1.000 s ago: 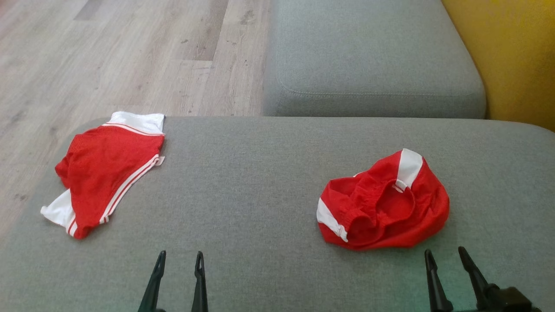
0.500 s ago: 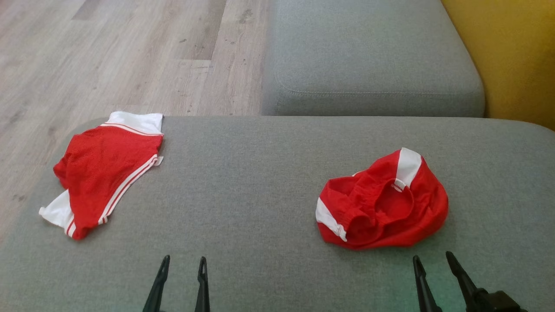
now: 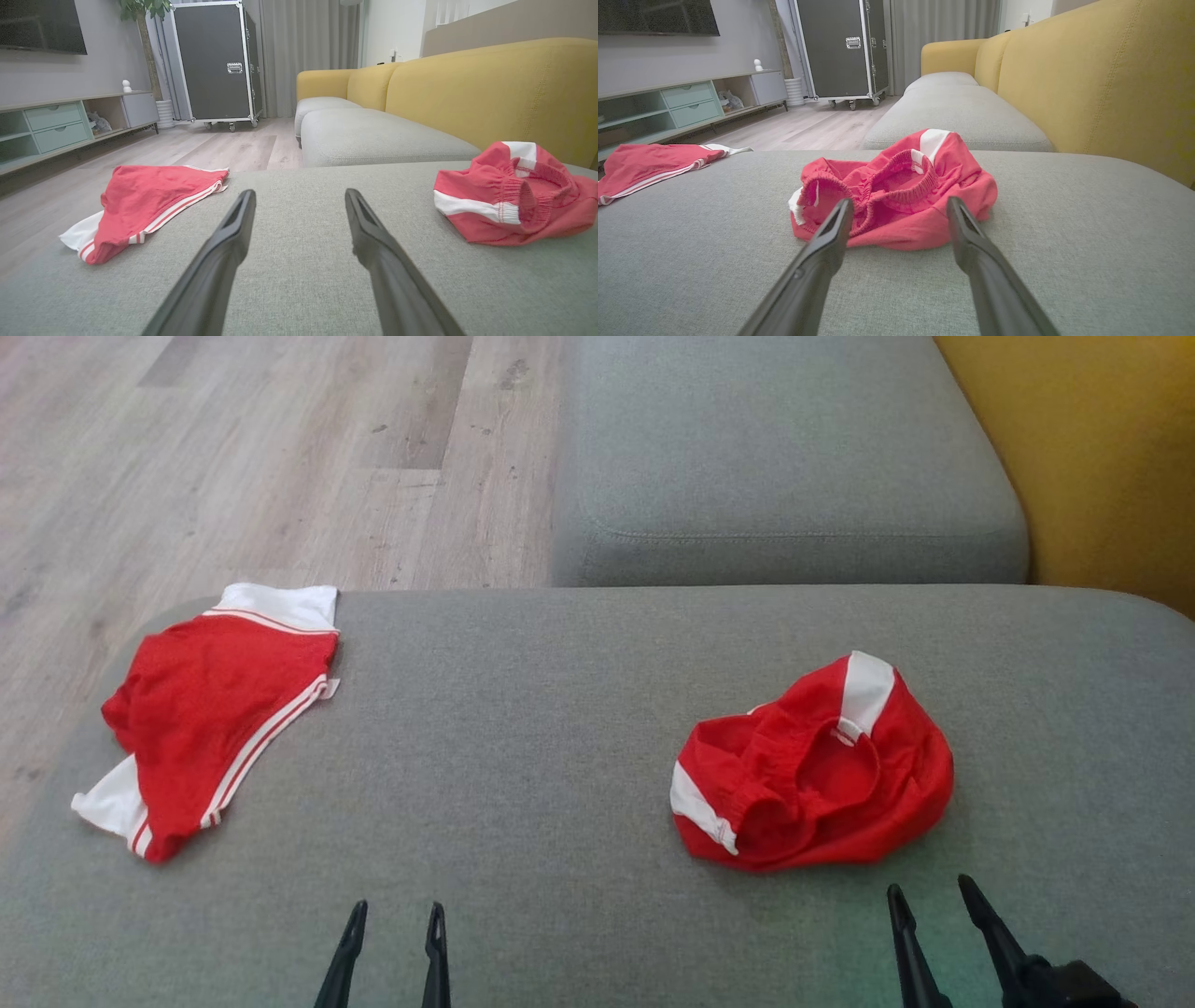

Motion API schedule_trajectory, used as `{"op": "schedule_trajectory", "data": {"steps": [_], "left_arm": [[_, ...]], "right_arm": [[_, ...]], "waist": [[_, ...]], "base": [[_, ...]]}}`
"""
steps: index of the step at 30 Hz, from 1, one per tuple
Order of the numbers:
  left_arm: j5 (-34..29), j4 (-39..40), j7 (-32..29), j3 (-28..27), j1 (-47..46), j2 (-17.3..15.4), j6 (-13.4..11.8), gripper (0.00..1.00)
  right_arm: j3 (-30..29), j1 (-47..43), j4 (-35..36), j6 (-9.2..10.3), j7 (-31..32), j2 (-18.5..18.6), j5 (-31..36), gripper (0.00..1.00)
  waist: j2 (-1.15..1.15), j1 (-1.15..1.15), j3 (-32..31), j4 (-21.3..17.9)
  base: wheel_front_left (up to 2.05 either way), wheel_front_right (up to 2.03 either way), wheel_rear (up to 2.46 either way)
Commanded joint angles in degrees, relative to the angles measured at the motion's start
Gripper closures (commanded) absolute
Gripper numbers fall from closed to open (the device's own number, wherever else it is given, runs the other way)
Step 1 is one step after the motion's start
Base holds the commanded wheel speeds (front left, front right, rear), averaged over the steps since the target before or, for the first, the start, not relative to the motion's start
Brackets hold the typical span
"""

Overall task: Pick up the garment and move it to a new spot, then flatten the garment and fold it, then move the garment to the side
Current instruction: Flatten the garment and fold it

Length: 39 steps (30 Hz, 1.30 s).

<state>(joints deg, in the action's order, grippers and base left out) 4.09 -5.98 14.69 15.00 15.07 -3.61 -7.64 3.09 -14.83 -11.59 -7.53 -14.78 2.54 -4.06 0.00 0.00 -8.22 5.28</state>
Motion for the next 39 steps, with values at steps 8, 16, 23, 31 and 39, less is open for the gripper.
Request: {"op": "schedule_trajectory", "data": {"steps": [8,16,23,31,39], "left_arm": [[0.91,0.87,0.30,0.40,-4.37,0.73,0.28,0.00],[4.72,0.50,0.30,6.46,-10.07,0.73,1.05,0.00],[11.13,-0.91,0.30,15.88,-21.42,0.73,0.51,0.00],[26.16,-7.24,0.30,28.22,-37.26,0.73,-0.43,0.00],[53.53,-16.08,-5.52,38.13,-50.13,0.73,-1.56,0.00]], "right_arm": [[1.69,2.40,2.76,0.04,-0.22,1.56,-0.58,0.00],[3.13,4.13,3.51,0.04,-0.22,2.78,-0.64,0.00],[4.68,6.13,3.78,0.04,-0.22,3.77,-0.83,0.00],[6.52,9.15,3.86,0.04,-0.22,4.93,-1.38,0.00],[8.73,12.65,3.51,0.04,-0.22,4.96,-2.18,0.00]], "waist": [[0.00,0.00,1.08,-1.47],[0.00,0.00,4.56,-5.49],[0.00,0.00,8.34,-10.90],[0.00,0.00,13.39,-17.23],[0.00,0.00,18.59,-21.89]], "base": [[0.00,0.00,0.00],[0.00,0.00,0.00],[0.00,0.00,0.00],[0.00,0.00,0.00],[0.00,0.00,0.00]]}}
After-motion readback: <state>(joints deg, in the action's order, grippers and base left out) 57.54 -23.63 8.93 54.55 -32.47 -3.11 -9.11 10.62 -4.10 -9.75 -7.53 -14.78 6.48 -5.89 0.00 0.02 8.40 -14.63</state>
